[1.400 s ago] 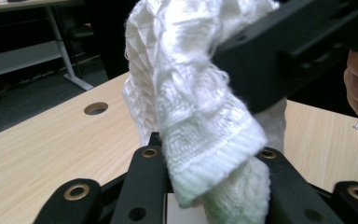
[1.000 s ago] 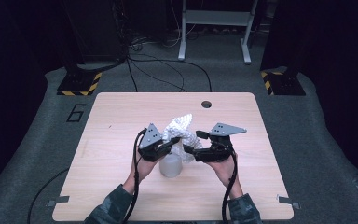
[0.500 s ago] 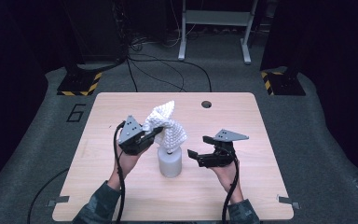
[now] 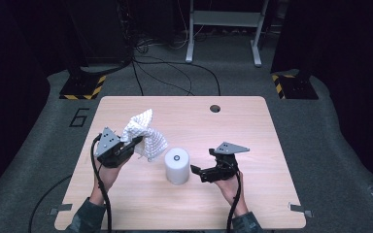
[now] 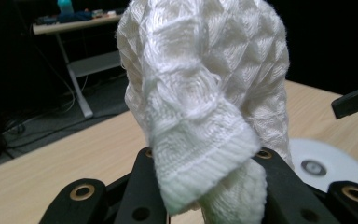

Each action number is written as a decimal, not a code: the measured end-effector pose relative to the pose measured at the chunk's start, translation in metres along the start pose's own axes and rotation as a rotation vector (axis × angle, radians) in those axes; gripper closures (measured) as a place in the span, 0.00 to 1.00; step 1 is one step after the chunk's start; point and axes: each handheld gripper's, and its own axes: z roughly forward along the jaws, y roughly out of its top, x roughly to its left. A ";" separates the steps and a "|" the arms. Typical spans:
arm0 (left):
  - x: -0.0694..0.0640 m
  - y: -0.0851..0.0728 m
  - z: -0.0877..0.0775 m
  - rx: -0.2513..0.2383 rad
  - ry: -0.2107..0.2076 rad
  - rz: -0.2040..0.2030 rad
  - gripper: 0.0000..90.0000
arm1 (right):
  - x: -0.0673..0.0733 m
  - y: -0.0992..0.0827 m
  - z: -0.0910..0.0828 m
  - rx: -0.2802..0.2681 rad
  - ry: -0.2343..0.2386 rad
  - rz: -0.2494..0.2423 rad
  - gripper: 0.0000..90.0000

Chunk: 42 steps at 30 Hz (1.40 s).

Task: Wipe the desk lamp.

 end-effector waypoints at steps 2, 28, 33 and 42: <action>0.001 -0.008 0.000 0.022 0.002 -0.003 0.86 | 0.003 -0.003 0.006 0.013 0.006 -0.010 0.00; -0.020 -0.052 0.025 0.190 -0.064 0.021 0.86 | 0.036 -0.009 0.072 0.058 -0.036 -0.105 0.00; -0.024 -0.053 0.029 0.194 -0.076 0.025 0.86 | 0.041 -0.012 0.077 0.038 -0.089 -0.086 0.00; -0.026 -0.054 0.032 0.211 -0.084 0.031 0.86 | 0.045 -0.015 0.081 0.003 -0.143 -0.081 0.01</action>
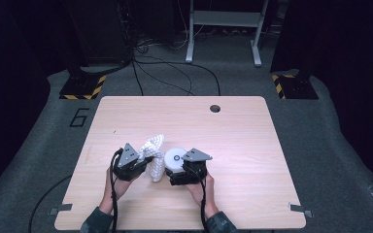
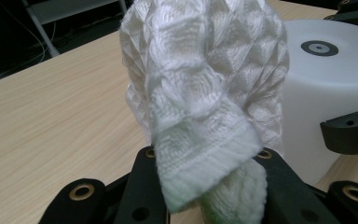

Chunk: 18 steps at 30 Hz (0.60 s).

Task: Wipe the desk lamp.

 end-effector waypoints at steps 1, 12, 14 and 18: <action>0.000 0.000 0.000 0.000 0.002 0.002 0.86 | 0.000 0.000 0.000 -0.012 -0.002 -0.002 0.03; -0.004 -0.001 0.006 0.007 -0.028 -0.005 0.86 | 0.005 -0.003 -0.001 -0.033 -0.035 -0.036 0.08; -0.005 0.000 0.007 0.012 -0.041 -0.009 0.86 | 0.005 -0.004 -0.001 -0.036 -0.036 -0.037 0.08; -0.009 0.001 0.011 0.020 -0.064 -0.006 0.86 | 0.006 -0.004 -0.001 -0.041 -0.039 -0.038 0.08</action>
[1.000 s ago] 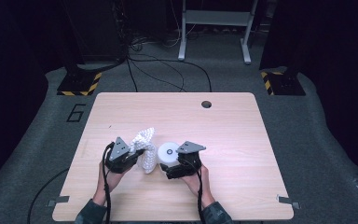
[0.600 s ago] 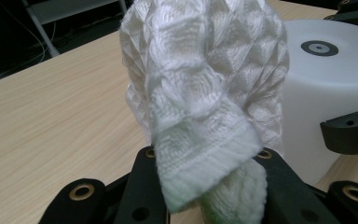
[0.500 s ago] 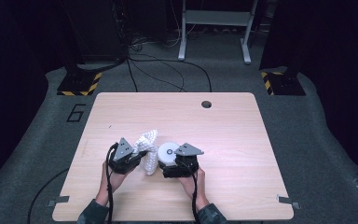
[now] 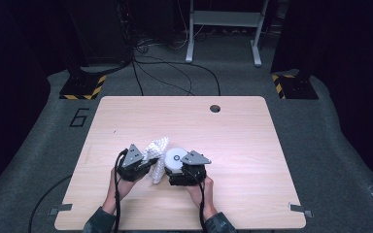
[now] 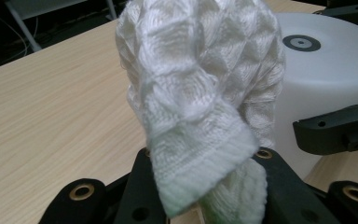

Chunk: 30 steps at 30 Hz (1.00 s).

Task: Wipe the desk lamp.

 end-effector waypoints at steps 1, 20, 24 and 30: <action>-0.001 0.000 0.001 -0.002 -0.005 0.000 0.86 | 0.000 0.000 0.000 -0.001 -0.001 0.001 0.08; -0.002 -0.007 0.013 0.016 -0.052 0.026 0.86 | 0.000 -0.001 0.001 -0.012 -0.005 0.001 0.08; -0.003 -0.013 0.018 0.041 -0.053 0.032 0.86 | 0.001 -0.002 0.001 -0.009 -0.005 0.010 0.08; -0.005 -0.023 0.027 0.080 -0.049 0.032 0.87 | 0.001 -0.002 0.002 -0.014 0.001 0.016 0.08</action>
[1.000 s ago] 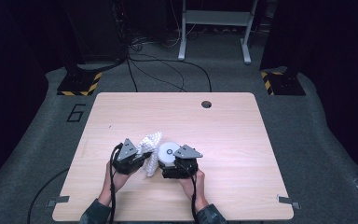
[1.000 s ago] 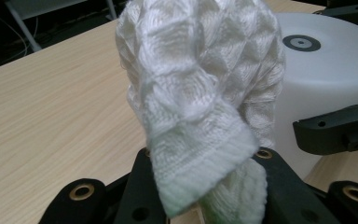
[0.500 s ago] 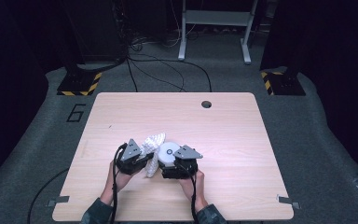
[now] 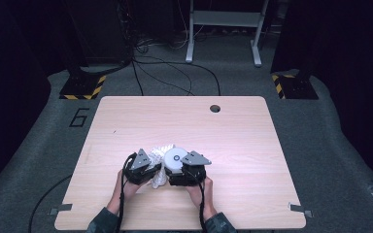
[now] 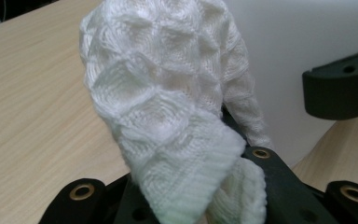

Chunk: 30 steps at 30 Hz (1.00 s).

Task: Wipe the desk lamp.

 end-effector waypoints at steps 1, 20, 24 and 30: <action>0.000 0.000 0.000 0.000 0.000 0.000 0.87 | 0.000 0.000 0.000 0.000 0.001 0.000 0.08; -0.002 0.026 -0.025 -0.068 0.015 0.046 0.87 | 0.000 -0.001 0.001 0.006 0.002 0.007 0.08; 0.000 0.032 -0.027 -0.076 0.014 0.060 0.87 | 0.000 -0.001 0.001 0.006 0.003 0.008 0.08; -0.002 0.020 -0.017 -0.039 0.014 0.051 0.87 | 0.000 -0.001 0.001 0.008 0.004 0.004 0.08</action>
